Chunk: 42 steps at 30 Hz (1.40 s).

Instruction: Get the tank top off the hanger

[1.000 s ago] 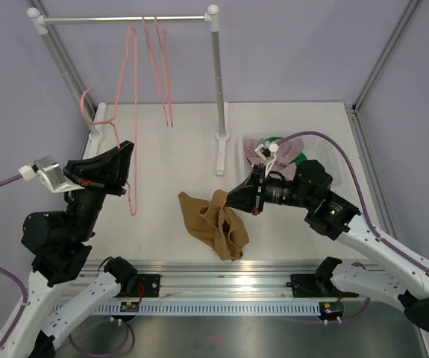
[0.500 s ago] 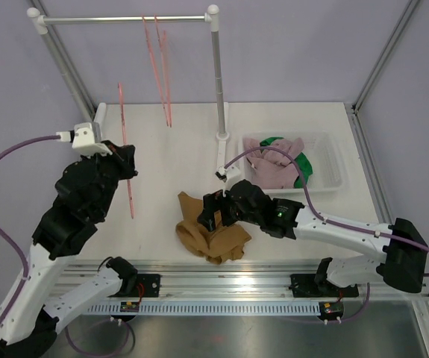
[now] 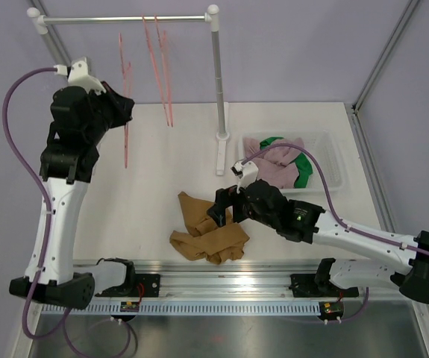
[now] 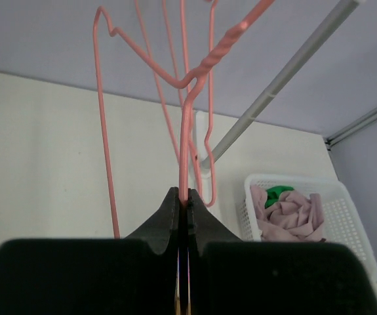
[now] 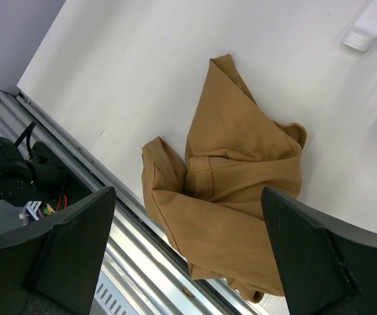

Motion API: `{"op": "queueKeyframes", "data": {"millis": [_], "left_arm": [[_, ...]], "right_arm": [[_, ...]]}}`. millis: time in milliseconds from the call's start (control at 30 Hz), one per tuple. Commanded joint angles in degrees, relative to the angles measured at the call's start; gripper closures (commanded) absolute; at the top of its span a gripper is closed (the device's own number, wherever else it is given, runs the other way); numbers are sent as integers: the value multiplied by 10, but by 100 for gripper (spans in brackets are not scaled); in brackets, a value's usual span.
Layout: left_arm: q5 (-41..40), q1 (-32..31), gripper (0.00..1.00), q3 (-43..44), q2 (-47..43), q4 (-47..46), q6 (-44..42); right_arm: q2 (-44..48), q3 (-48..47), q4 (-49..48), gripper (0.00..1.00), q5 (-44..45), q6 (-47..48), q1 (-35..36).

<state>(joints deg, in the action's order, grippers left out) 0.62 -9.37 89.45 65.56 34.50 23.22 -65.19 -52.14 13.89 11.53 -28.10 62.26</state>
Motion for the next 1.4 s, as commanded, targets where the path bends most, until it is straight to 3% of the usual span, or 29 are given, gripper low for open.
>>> {"op": "queueKeyframes", "data": {"millis": [0,200,433,767,933,1000,1033,1067,1233,1267,1367], "left_arm": [[125,38,100,90,66,-51,15],[129,66,100,252,200,-36,27],[139,80,100,367,317,-35,32],[180,85,100,346,390,-59,50],[182,86,100,311,375,-66,44],[179,86,89,284,354,-75,43],[175,86,80,277,346,-79,41],[169,86,61,268,339,-81,41],[128,88,22,250,284,-56,24],[123,89,1,250,276,-39,22],[84,93,1,243,232,13,20]], "right_arm": [[18,12,-25,1,4,12,5],[41,32,-42,1,-17,10,5],[38,46,-69,0,-28,11,4],[22,55,-73,1,-35,12,4],[18,60,-78,0,-45,14,4],[5,56,-79,1,-46,23,4],[-12,52,-74,0,-41,25,5],[-21,46,-67,0,-40,30,5],[-98,-4,-17,0,-48,42,5],[-126,-21,-3,1,-48,45,5],[-186,-52,25,1,-43,54,9]]}}
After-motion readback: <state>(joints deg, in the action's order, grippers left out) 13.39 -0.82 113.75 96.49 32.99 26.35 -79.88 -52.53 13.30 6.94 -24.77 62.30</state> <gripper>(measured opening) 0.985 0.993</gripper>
